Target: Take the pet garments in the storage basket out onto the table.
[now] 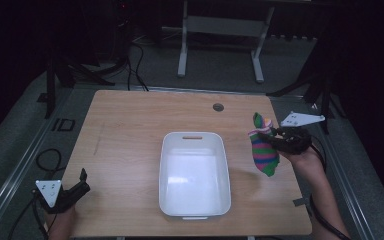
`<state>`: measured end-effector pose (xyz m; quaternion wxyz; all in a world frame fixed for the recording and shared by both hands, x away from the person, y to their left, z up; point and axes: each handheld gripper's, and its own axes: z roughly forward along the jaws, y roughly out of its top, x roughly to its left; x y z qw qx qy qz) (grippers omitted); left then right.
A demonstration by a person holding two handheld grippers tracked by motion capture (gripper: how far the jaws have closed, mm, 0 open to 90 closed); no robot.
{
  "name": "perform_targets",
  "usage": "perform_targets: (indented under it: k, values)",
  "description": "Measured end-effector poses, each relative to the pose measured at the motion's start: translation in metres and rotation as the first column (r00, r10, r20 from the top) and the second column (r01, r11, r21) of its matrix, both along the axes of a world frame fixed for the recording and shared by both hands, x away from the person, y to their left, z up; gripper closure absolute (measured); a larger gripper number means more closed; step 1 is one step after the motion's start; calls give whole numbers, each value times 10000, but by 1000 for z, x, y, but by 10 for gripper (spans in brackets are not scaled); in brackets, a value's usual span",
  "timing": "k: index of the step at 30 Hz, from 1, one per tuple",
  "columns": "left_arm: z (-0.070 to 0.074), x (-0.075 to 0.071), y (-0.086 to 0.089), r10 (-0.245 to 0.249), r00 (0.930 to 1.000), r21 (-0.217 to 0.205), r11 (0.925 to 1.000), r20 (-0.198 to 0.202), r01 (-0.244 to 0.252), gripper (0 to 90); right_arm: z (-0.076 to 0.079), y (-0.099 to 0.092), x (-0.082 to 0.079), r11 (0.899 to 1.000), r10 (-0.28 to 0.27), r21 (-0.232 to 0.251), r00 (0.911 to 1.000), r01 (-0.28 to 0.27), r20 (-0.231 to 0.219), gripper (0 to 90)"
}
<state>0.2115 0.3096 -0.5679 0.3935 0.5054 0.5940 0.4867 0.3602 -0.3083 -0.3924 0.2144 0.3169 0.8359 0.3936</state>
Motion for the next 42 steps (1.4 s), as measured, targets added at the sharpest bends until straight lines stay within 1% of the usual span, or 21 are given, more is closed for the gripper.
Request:
perform_targets:
  k: [1,3,7,8,10,12,15,19,21,23,24,27,28,29,30,31,32,35,36,38,42]
  values:
    - [0,0,0,-4,10000,6,10000,-3,4,20,-4,-1,1,10000,-57,-8,10000,57,-72,680]
    - [0,0,0,7,10000,11,10000,-1,-7,20,-19,-4,4,9995,-279,-131,9993,275,-251,679]
    - [0,0,0,7,10000,28,10000,16,-7,20,-44,-7,11,9983,-552,-245,9962,537,-668,679]
    - [0,0,0,11,10000,28,10000,16,-12,20,-51,-8,13,9976,-667,-218,9946,651,-796,678]
    - [0,0,0,11,10000,30,10000,10,-11,20,-61,-9,15,9965,-824,-184,9919,810,-964,677]
    - [0,0,0,6,10000,23,10000,-3,-6,20,-72,-10,17,9948,-1017,-128,9885,1009,-1122,677]
    - [0,0,0,1,10000,34,10000,-3,-1,20,-88,-9,21,9924,-1227,-254,9827,1203,-1389,677]
    - [0,0,-1,-4,10000,54,10000,25,3,20,-111,-5,26,9907,-1360,-169,9726,1352,-1884,674]
    - [0,0,-1,1,10000,55,10000,14,-1,20,-121,-2,27,9893,-1454,-179,9702,1446,-1941,672]
    - [0,0,0,-6,10000,42,10000,3,6,20,-127,1,29,9872,-1593,-364,9686,1552,-1908,669]
    - [0,0,-1,0,10000,43,10000,8,0,20,-130,3,30,9851,-1720,-406,9659,1672,-1935,668]
    - [0,0,-1,-11,10000,47,10000,37,11,20,-140,6,33,9821,-1878,-525,9611,1808,-2024,667]
    - [0,0,-1,-16,10000,62,10000,37,16,20,-144,6,34,9804,-1970,-421,9575,1925,-2108,667]
    - [0,0,-1,-10,10000,65,10000,34,10,20,-147,5,34,9794,-2010,-256,9566,2001,-2112,666]
    - [0,0,-1,-9,10000,63,10000,27,9,20,-148,5,34,9789,-2024,-156,9571,2037,-2075,664]
    - [0,0,-1,-14,10000,53,10000,17,14,20,-148,5,33,9784,-2050,-177,9567,2058,-2065,654]
    - [0,0,-1,-9,10000,48,10000,17,9,20,-147,6,33,9783,-2062,-222,9562,2061,-2076,626]
    - [0,0,-1,-3,10000,54,10000,41,3,20,-141,9,32,9795,-2011,-340,9575,1984,-2067,504]
    - [0,0,-1,-5,10000,59,10000,36,5,20,-138,9,31,9803,-1972,-287,9597,1954,-2000,441]
    - [0,0,-1,-3,10000,46,10000,36,3,20,-132,7,30,9794,-2004,-133,9599,2017,-1960,369]
    - [0,0,-1,-2,10000,50,10000,43,2,20,-117,3,23,9790,-1947,287,9674,2019,-1618,199]
